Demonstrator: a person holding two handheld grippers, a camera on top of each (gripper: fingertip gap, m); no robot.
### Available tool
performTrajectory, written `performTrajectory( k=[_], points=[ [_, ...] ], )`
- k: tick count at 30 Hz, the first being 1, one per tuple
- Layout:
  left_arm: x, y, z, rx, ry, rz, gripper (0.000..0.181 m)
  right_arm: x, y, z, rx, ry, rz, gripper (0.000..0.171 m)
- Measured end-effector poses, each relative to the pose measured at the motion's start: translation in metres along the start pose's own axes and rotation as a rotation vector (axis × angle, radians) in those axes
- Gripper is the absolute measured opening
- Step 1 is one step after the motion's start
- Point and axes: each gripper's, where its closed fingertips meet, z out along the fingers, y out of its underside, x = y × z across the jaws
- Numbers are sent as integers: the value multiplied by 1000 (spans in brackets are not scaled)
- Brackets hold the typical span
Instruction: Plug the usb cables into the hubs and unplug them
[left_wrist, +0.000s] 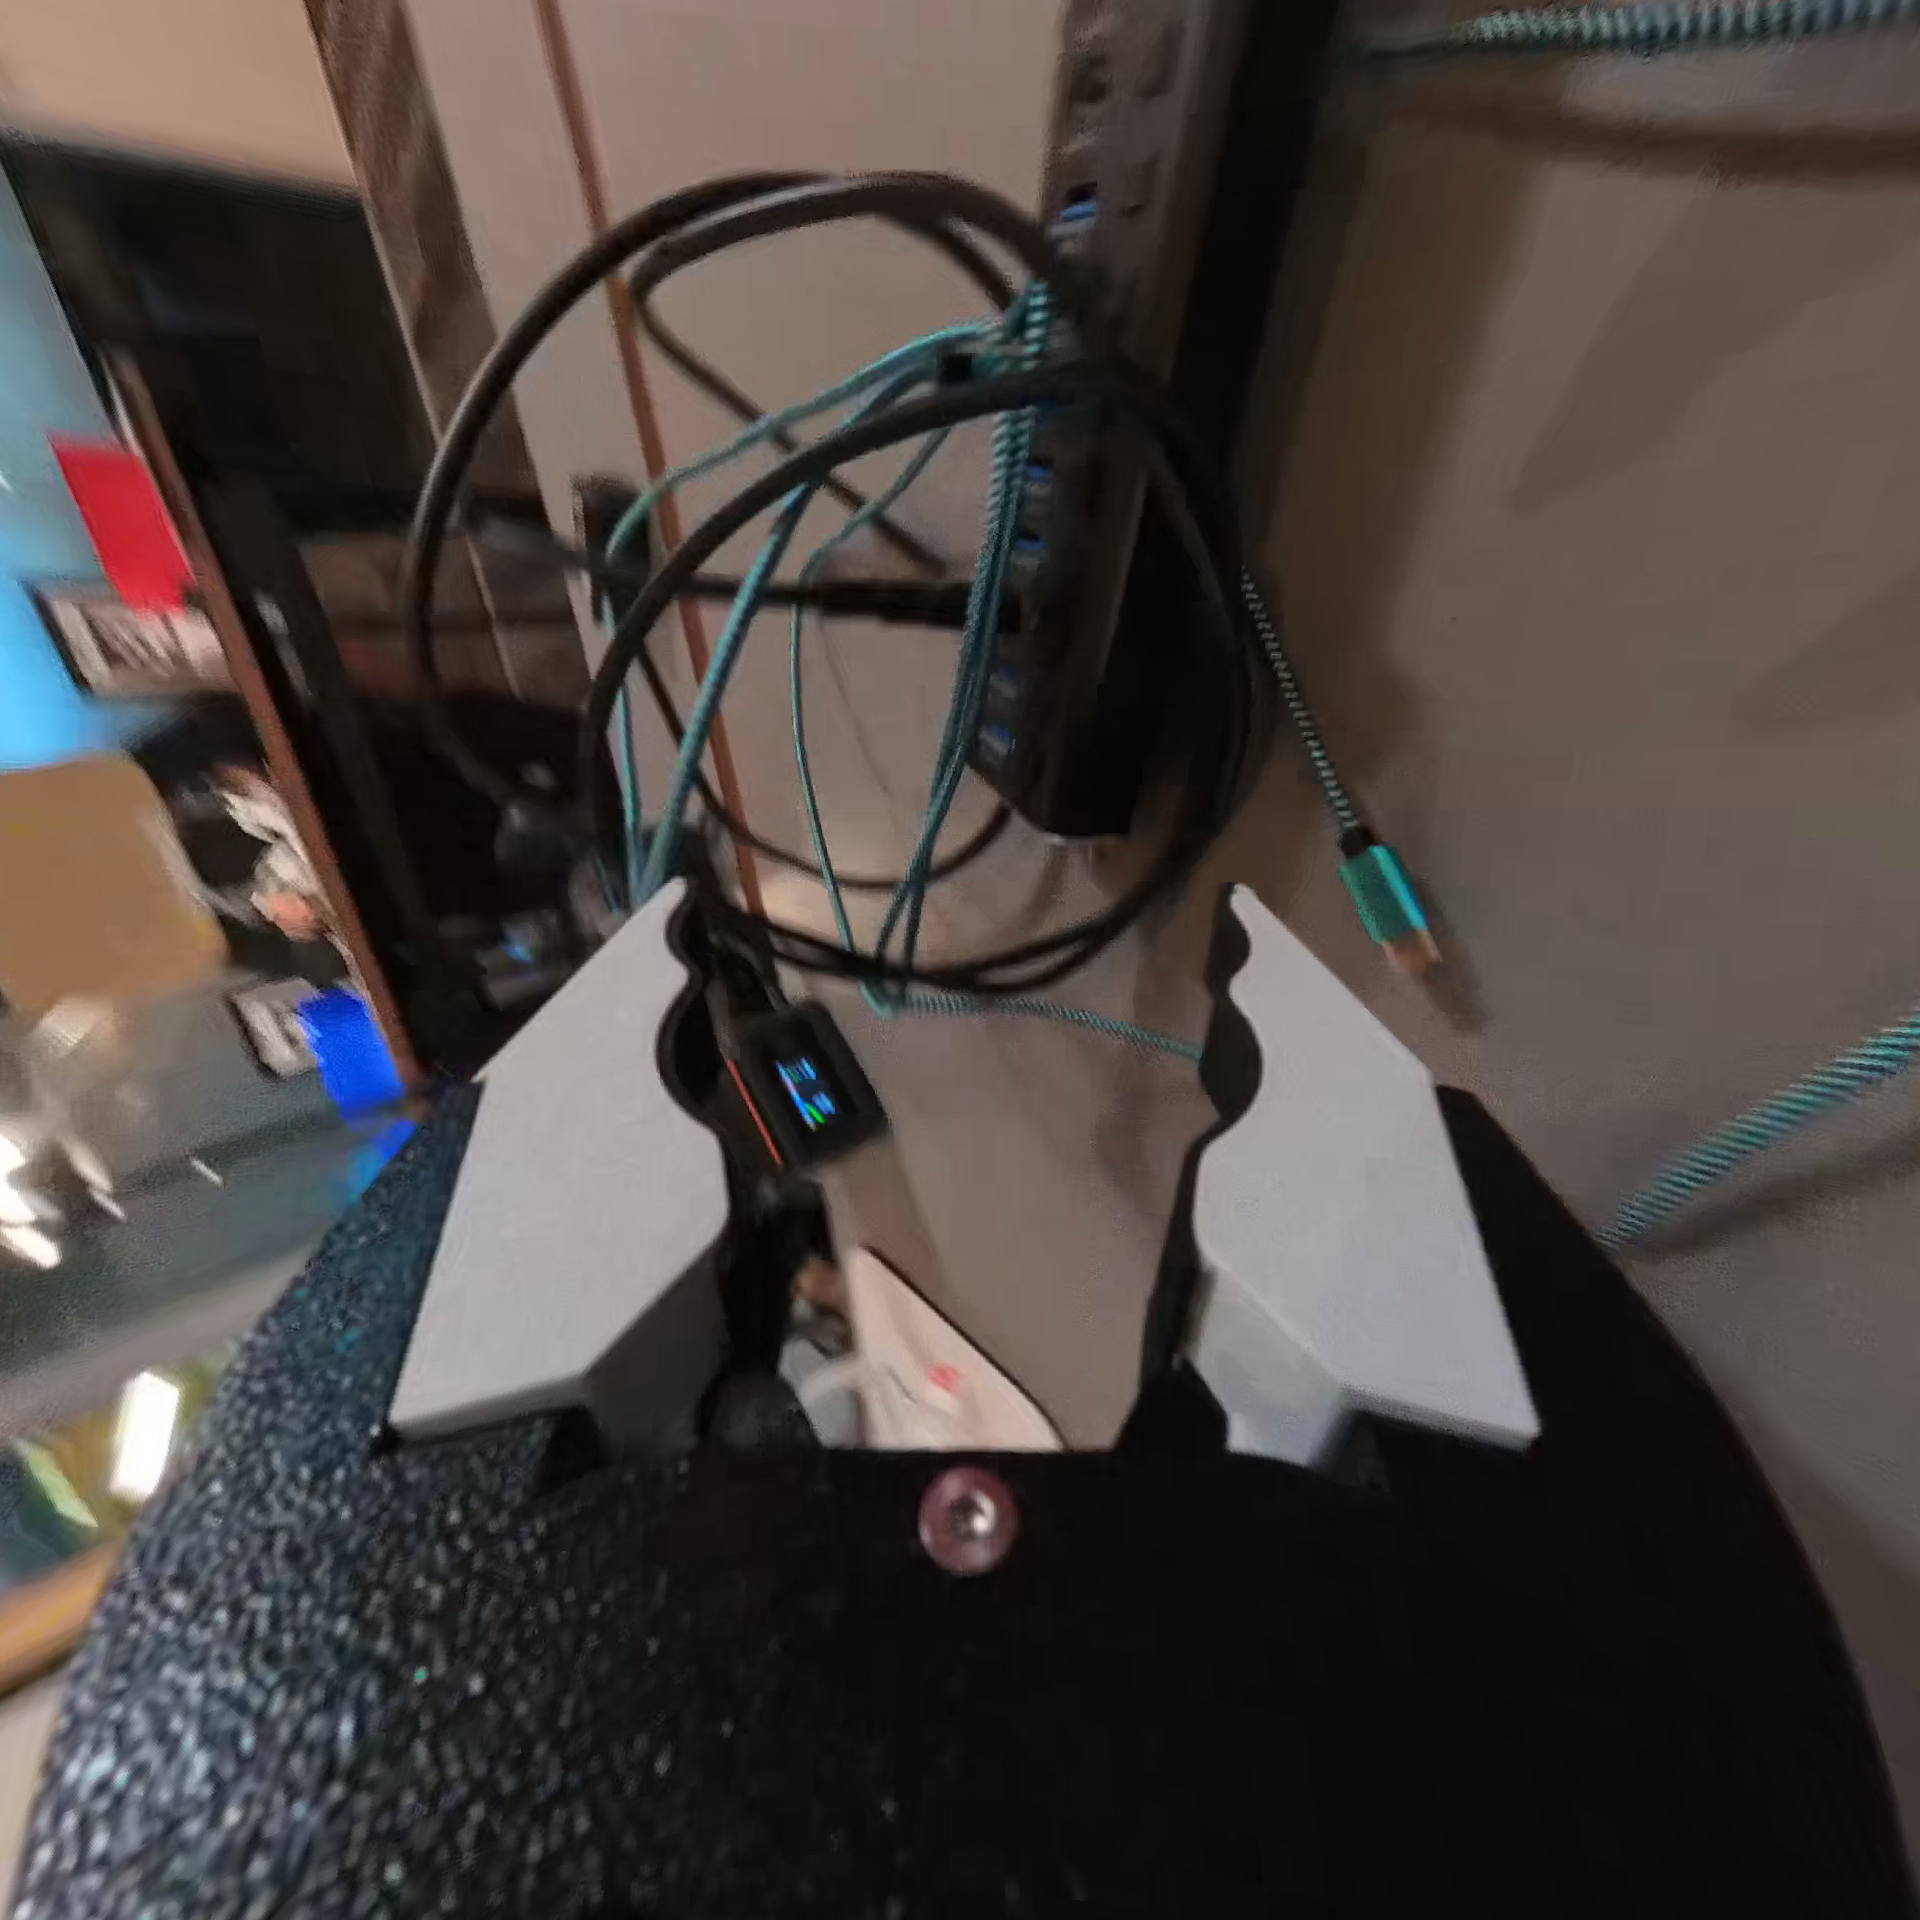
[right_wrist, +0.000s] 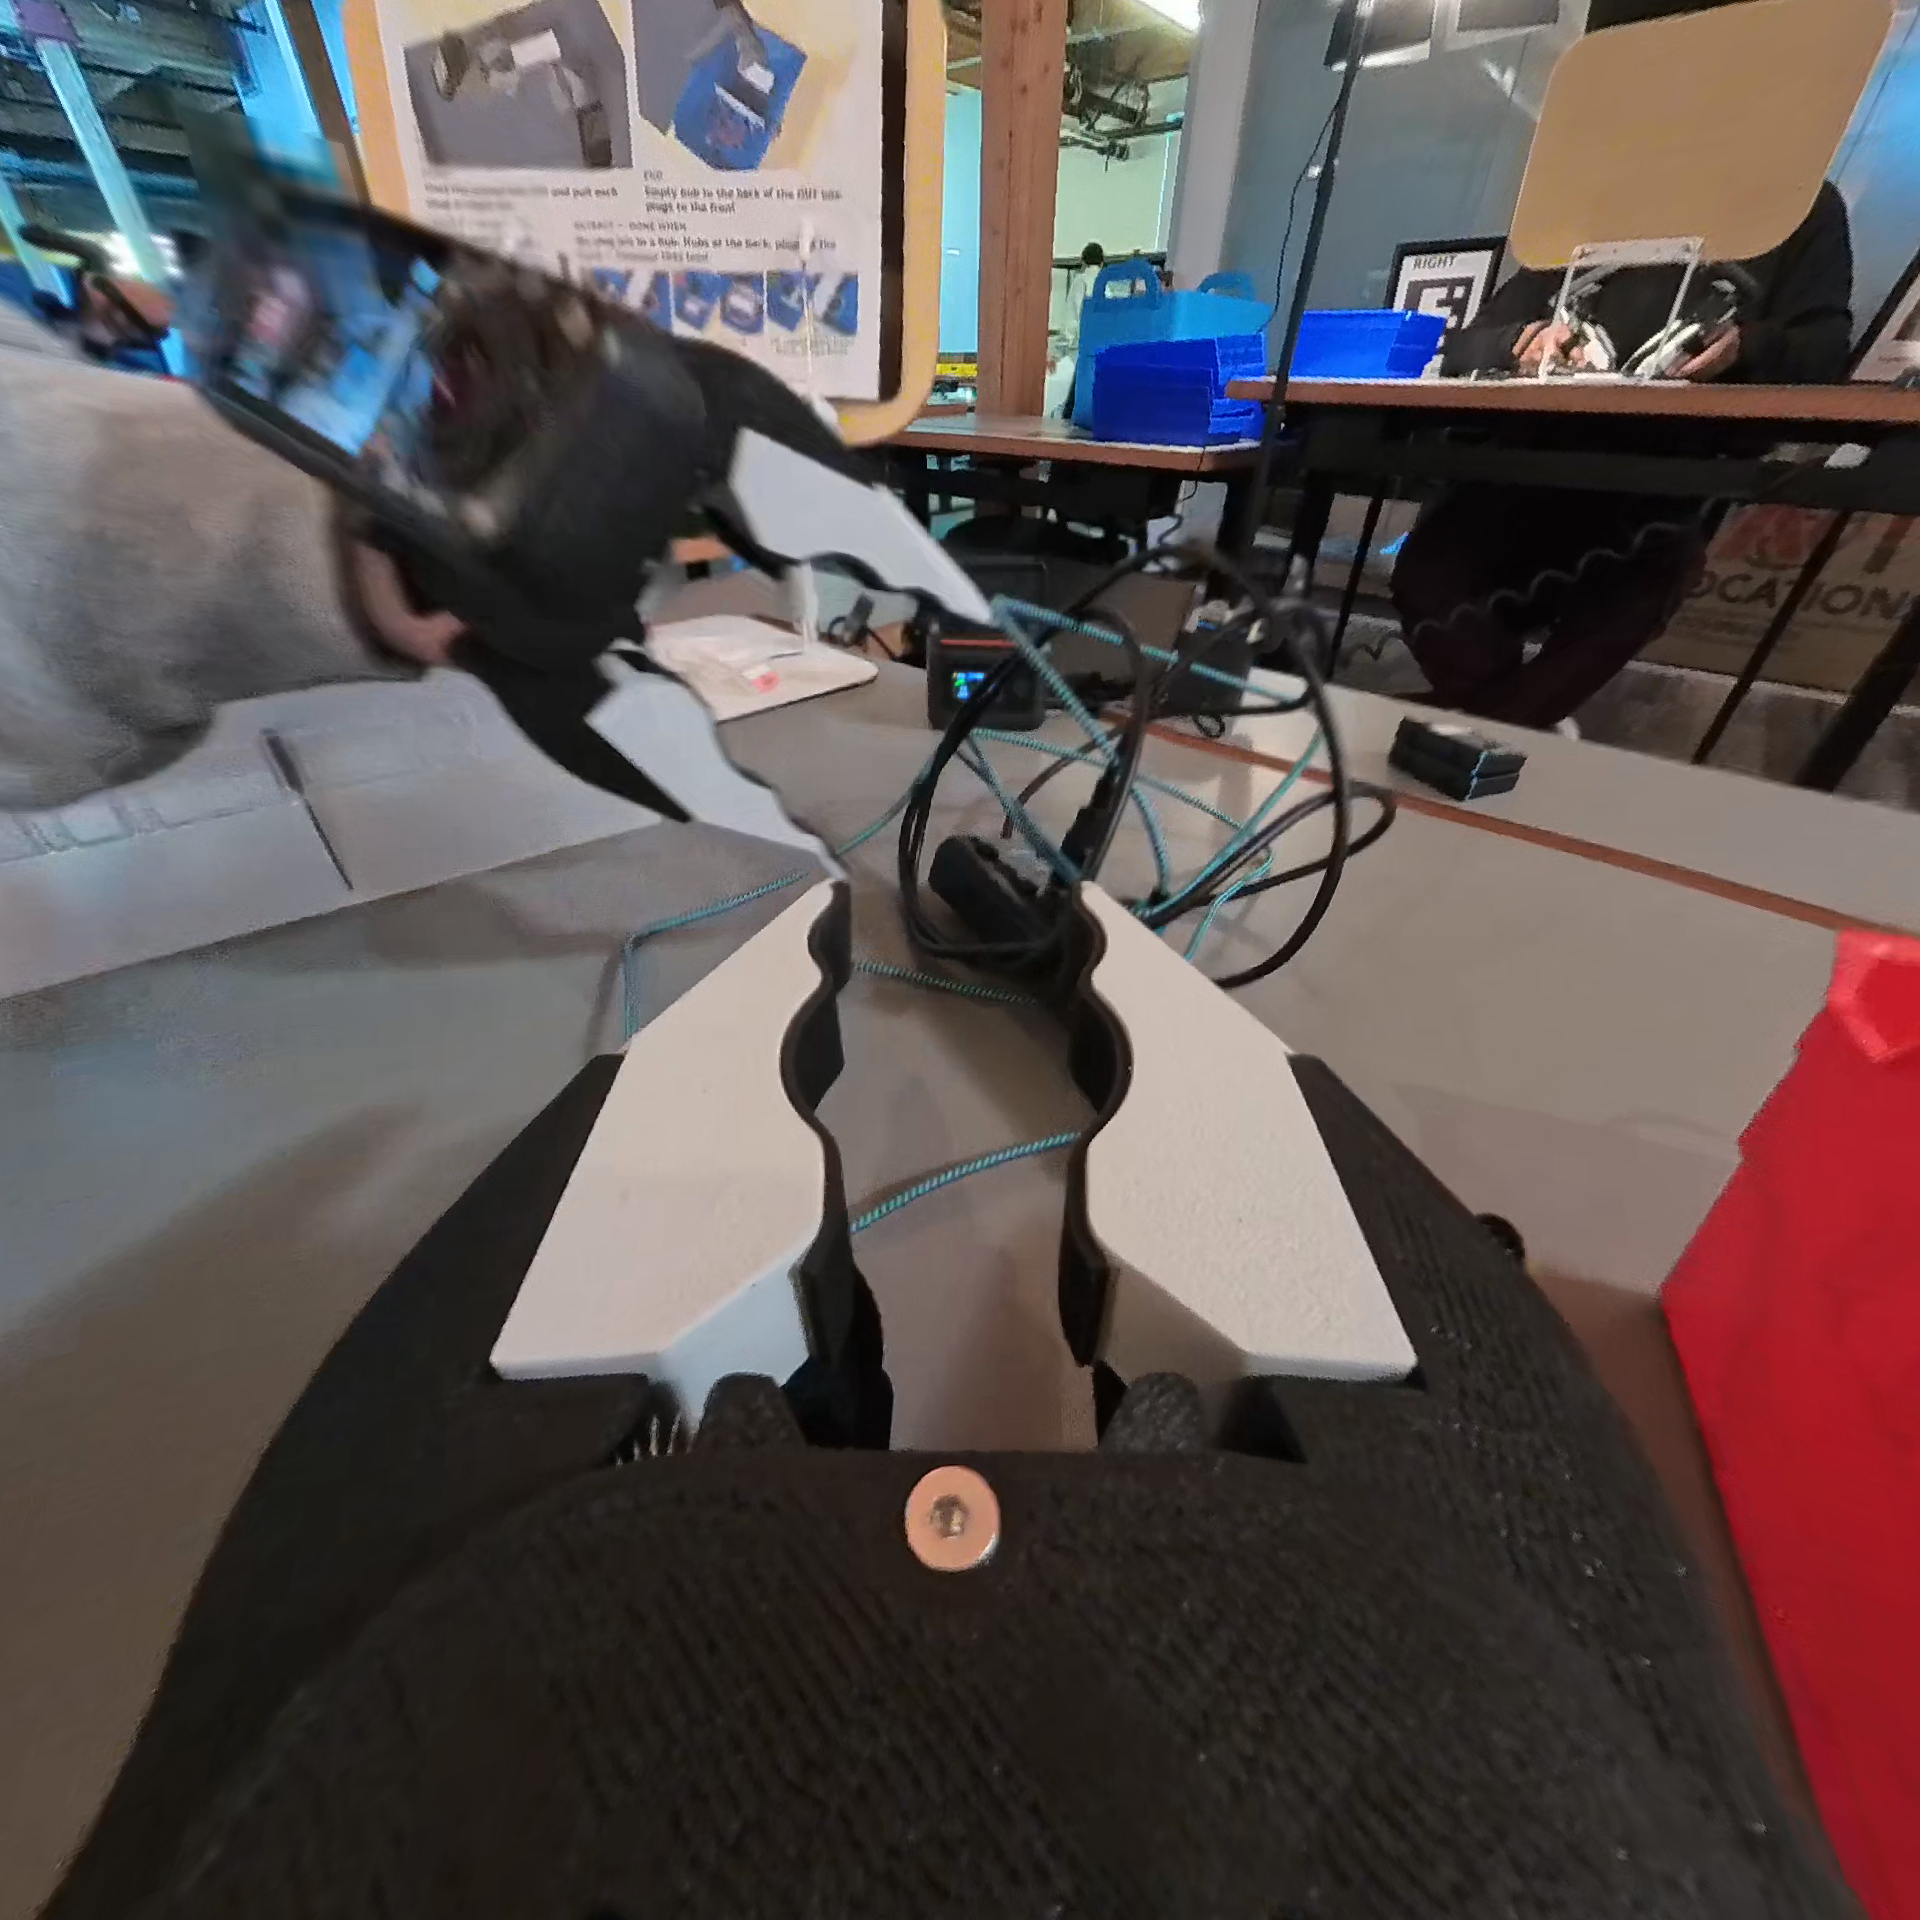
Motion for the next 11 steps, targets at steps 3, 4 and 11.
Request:
performTrajectory(
  k=[3, 4, 11],
  points=[
    [7, 4, -43, -35, 68, -301, 100, 9, -26, 5, 12, -5, -6, 44],
    [9, 2, -57, -32, 83, -396, 103, 15, -35, 9, 7, -6, -9, 47],
    [15, -27, -81, 100, -25, -795, 115, 59, -52, 51, -38, -8, 1, 51]
  ],
)
